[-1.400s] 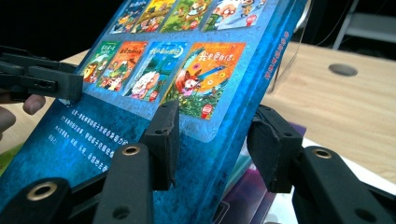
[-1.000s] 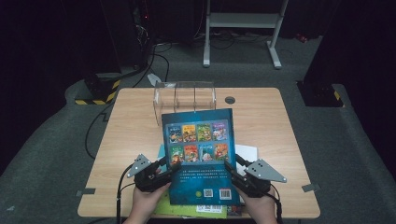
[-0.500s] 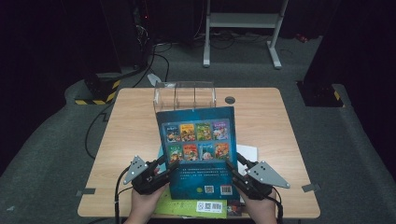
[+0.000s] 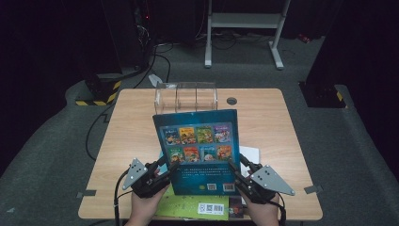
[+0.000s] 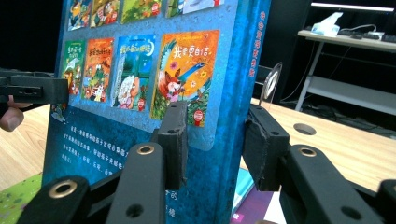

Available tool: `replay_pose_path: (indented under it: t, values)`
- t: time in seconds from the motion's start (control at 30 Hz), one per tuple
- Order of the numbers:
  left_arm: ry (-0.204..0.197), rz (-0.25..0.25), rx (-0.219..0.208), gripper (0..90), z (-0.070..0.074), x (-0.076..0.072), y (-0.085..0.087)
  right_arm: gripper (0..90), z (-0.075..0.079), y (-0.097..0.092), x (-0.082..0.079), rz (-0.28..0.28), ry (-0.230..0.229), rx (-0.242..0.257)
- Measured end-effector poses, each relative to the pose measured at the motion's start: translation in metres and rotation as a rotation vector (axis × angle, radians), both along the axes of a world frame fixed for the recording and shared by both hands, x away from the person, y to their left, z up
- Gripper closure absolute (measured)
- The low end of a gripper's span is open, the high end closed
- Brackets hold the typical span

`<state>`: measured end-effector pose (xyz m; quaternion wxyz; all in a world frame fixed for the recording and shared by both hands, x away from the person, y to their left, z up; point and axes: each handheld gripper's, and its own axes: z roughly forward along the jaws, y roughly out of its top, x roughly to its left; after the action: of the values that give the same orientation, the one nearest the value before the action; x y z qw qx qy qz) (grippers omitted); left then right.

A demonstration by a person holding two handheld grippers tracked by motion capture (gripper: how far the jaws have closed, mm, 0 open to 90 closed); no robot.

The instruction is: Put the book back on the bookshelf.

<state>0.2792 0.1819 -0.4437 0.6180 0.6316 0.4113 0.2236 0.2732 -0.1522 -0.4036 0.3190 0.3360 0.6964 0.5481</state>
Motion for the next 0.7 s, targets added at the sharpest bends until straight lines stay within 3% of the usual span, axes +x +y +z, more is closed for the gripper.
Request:
replay_pose_path:
  t: [0.7]
  values:
    - [-0.129,0.026,0.048,57.8,0.011,-0.010,-0.002,64.2,0.006,0.000,-0.008,-0.027,-0.068,0.024]
